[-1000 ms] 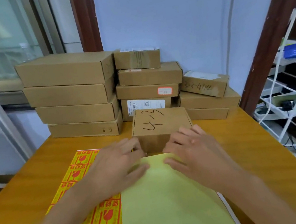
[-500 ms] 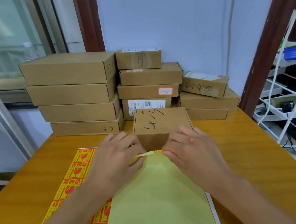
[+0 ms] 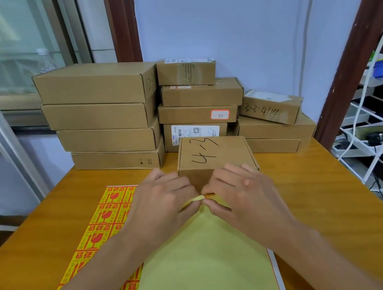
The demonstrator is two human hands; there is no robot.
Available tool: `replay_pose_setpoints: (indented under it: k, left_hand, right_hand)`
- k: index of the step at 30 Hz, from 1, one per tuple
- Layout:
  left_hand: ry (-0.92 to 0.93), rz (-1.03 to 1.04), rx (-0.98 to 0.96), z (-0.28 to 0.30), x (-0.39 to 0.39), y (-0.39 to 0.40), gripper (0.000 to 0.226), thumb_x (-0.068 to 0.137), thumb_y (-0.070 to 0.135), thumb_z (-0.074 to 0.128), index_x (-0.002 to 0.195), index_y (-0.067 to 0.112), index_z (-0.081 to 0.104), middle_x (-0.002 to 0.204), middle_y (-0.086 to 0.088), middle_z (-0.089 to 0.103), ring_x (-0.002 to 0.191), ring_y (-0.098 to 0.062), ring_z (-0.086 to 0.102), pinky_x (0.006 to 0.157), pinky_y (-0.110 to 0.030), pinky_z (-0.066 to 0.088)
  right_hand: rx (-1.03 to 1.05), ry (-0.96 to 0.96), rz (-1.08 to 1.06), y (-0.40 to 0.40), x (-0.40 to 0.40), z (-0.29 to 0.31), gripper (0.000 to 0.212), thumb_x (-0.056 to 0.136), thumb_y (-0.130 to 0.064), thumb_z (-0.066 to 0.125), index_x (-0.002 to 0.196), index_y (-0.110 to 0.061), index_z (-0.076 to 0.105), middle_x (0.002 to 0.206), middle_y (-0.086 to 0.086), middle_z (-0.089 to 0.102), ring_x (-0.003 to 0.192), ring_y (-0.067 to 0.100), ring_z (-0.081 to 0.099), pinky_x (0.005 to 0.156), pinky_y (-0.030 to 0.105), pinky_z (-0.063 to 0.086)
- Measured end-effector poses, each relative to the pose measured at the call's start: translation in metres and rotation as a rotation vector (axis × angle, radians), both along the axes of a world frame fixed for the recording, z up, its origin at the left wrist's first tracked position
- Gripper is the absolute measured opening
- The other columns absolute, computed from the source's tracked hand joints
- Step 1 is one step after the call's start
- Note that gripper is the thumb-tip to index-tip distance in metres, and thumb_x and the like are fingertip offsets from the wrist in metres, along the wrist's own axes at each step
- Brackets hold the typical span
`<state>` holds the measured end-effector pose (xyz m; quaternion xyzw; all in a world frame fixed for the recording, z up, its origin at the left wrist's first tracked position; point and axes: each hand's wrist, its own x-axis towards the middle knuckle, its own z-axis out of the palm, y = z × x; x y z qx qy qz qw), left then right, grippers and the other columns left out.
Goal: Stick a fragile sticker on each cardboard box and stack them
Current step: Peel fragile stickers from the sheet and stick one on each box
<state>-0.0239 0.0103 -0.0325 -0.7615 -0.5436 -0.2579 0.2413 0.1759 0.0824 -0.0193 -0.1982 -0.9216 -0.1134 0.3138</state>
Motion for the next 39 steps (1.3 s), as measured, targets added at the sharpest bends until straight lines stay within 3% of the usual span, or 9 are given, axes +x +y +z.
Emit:
replay_pose_setpoints:
  k: [9,16,27,33,39]
  left_hand:
    - [0.032,-0.006,0.048,-0.0005,-0.0003,0.0016,0.021,0.094,0.039,0.060,0.082,0.026,0.072,0.082,0.011,0.065,0.074,-0.016,0.056,0.070,-0.032,0.036]
    - [0.034,-0.006,0.017,0.0002,0.0005,0.0005,0.024,0.093,0.041,0.060,0.081,0.026,0.073,0.080,0.012,0.066,0.075,-0.014,0.056,0.073,-0.029,0.031]
    - [0.072,-0.025,0.006,0.0028,-0.0006,-0.0004,0.026,0.093,0.043,0.056,0.083,0.025,0.073,0.081,0.012,0.066,0.078,-0.015,0.055,0.075,-0.032,0.034]
    - [0.100,-0.021,-0.003,0.0024,-0.0015,-0.0008,0.028,0.094,0.042,0.053,0.085,0.026,0.073,0.083,0.012,0.066,0.082,-0.016,0.055,0.075,-0.032,0.034]
    - [0.091,-0.029,0.035,0.0026,-0.0016,-0.0001,0.021,0.092,0.039,0.060,0.082,0.024,0.072,0.083,0.012,0.066,0.081,-0.017,0.057,0.074,-0.033,0.037]
  right_hand:
    - [0.016,0.023,0.013,-0.0002,0.0021,0.0013,0.013,0.098,-0.034,0.065,0.092,-0.028,0.075,0.086,-0.014,0.065,0.080,0.006,0.055,0.067,0.026,0.039]
    - [0.021,0.012,0.008,-0.0009,0.0037,0.0045,0.020,0.098,-0.032,0.058,0.086,-0.028,0.074,0.081,-0.014,0.063,0.076,0.007,0.052,0.067,0.024,0.032]
    - [-0.018,-0.034,0.033,0.0019,0.0049,0.0048,0.014,0.096,-0.031,0.060,0.091,-0.029,0.074,0.084,-0.014,0.064,0.077,0.006,0.052,0.065,0.024,0.041]
    - [-0.012,-0.012,0.014,-0.0005,0.0030,0.0050,0.019,0.095,-0.028,0.057,0.086,-0.028,0.073,0.082,-0.015,0.063,0.076,0.004,0.051,0.067,0.016,0.027]
    - [-0.063,0.027,-0.010,-0.0032,0.0004,0.0031,0.015,0.091,-0.025,0.061,0.083,-0.029,0.073,0.080,-0.016,0.063,0.075,0.004,0.051,0.064,0.017,0.032]
